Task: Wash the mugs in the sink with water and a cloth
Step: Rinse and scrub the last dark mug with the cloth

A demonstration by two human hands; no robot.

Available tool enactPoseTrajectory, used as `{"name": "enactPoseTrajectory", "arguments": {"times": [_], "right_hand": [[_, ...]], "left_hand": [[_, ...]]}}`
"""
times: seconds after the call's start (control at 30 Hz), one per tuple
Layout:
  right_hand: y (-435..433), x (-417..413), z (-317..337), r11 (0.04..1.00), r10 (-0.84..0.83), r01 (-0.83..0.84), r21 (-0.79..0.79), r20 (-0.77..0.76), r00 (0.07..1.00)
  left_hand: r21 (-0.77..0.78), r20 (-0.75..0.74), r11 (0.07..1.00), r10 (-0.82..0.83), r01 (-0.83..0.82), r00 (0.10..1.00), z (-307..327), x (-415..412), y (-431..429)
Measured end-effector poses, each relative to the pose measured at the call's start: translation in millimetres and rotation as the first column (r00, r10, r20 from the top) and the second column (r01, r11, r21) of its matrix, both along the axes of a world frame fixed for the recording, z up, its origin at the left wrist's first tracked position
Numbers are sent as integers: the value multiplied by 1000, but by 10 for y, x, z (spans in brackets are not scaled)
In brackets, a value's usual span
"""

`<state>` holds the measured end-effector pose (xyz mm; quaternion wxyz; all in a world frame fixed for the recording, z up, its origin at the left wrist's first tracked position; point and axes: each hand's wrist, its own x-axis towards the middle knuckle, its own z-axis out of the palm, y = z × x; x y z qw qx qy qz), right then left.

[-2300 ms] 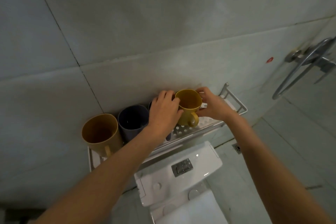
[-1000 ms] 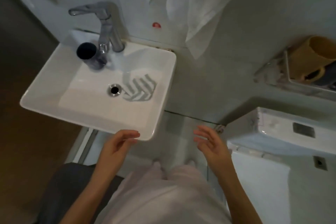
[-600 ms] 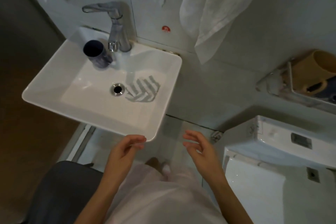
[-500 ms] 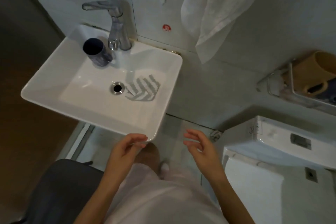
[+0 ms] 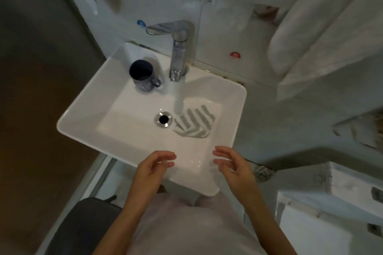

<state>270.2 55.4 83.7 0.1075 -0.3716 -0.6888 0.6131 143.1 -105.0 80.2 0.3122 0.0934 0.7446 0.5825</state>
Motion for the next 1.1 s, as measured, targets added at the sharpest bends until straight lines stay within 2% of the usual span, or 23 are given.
{"name": "enactPoseTrajectory", "arguments": {"times": [0.27, 0.53, 0.67, 0.8, 0.87, 0.93, 1.03, 1.1], "right_hand": [[-609, -1295, 62, 996, -79, 81, 37, -64, 995], [-1101, -1887, 119, 973, -230, 231, 7, -62, 971], [-1039, -2039, 73, 970, -236, 238, 54, -42, 971], [-841, -2198, -89, 968, -205, 211, 134, -59, 977], [-719, -2275, -220, 964, -199, 211, 164, -88, 976], [-599, -2352, -368, 959, -185, 203, 199, -105, 977], [-472, -2453, -597, 947, -139, 173, 270, -141, 980], [-396, -2504, -674, 939, -110, 158, 304, -170, 979]], "left_hand": [[16, -86, 984, -173, 175, 981, 115, -1291, -428], [-2, -136, 939, -340, 343, 931, 189, -1946, -640], [-57, -263, 925, -378, 377, 888, 76, -2090, -458], [-104, -411, 940, -338, 325, 847, -149, -2309, -99], [-133, -549, 939, -336, 317, 765, -282, -2462, 121], [-209, -664, 923, -376, 323, 646, -410, -2618, 336], [-355, -722, 866, -493, 351, 485, -587, -2795, 620], [-491, -712, 797, -600, 352, 364, -666, -2883, 792]]}}
